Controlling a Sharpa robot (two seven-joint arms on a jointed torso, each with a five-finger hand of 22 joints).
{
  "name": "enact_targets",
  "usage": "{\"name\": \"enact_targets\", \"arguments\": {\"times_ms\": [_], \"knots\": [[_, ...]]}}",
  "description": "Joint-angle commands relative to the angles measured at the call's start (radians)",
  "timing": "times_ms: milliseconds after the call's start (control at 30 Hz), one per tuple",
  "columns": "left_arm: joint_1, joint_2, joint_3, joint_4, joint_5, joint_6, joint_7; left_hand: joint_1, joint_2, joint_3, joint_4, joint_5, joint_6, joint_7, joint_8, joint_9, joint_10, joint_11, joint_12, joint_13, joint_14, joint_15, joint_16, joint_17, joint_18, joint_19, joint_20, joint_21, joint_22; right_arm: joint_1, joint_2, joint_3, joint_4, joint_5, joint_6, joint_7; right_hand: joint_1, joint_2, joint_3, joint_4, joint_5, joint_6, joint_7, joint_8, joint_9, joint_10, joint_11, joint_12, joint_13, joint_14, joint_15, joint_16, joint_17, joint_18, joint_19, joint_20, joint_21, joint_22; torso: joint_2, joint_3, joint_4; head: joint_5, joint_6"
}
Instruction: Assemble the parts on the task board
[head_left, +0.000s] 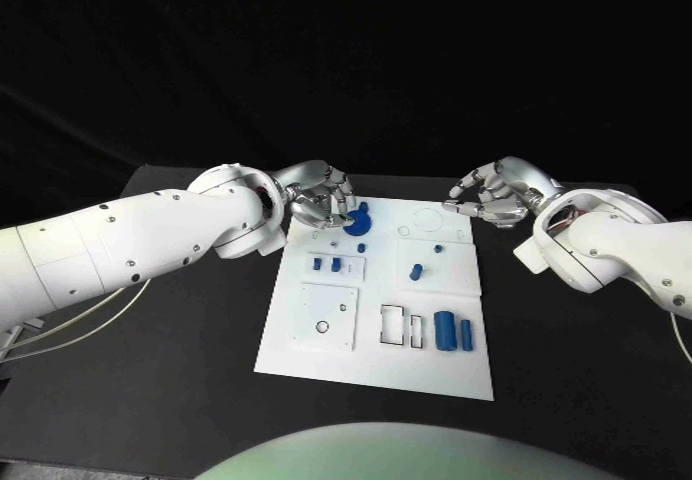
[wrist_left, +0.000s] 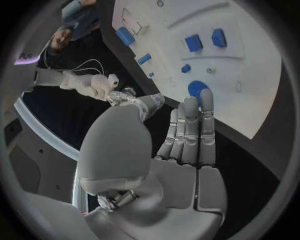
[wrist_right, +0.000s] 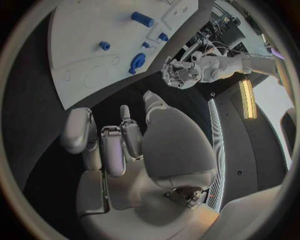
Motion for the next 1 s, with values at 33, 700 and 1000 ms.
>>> {"name": "enact_targets", "arguments": {"times_ms": [33,700,1000], "knots": [[-0.008,0.022,-0.006,-0.012,-0.194,-0.094,0.146,0.021,0.003,-0.027,0.005,-0.005,-0.002,0.038,0.004,-0.026,-0.023,0.011,-0.025,-0.043,-0.007,0.009,0.025,-0.01,0.011,0.007,0.011,-0.001,0.0,-0.003,0.001,0.0,0.0,-0.006,-0.018,0.022,-0.002,-0.001,0.0,-0.002,0.006,-0.009,0.001,0.007,-0.001,-0.006,0.0,-0.005,0.031,0.056,-0.002,-0.004,0.065,0.009,-0.005,0.0,-0.008,-0.004,0.001,0.0005,-0.0019,-0.005,0.009],[-0.023,0.131,-0.021,-0.098,-0.509,0.155,0.072,0.087,-0.004,-0.085,0.007,-0.013,0.119,0.015,-0.106,-0.205,0.038,-0.003,-0.074,-0.208,0.033,-0.001,0.215,-0.028,0.013,0.012,0.003,0.106,0.075,-0.006,0.007,0.0,-0.004,0.0,-0.055,0.053,0.004,-0.012,0.027,-0.001,0.045,-0.035,0.004,0.024,-0.006,-0.166,0.001,-0.212,-0.177,-0.02,-0.002,-0.191,-0.185,0.067,-0.153,0.001,-0.353,-0.234,0.002,0.0027,-0.0029,-0.019,0.015],[-0.025,0.148,-0.021,-0.114,-0.511,0.177,0.067,0.086,-0.001,-0.09,0.01,-0.013,0.135,0.015,-0.113,-0.215,0.051,-0.005,-0.076,-0.218,0.044,-0.002,0.238,-0.015,0.013,0.011,0.003,0.114,0.081,-0.006,0.01,0.0,-0.005,0.029,-0.097,0.095,0.016,-0.025,0.085,-0.001,0.066,-0.058,0.012,0.059,-0.003,-0.383,0.011,-0.513,-0.495,-0.155,0.01,-0.529,-0.509,0.089,-0.238,0.014,-0.619,-0.412,0.002,0.0034,-0.003,-0.024,0.016]]}}
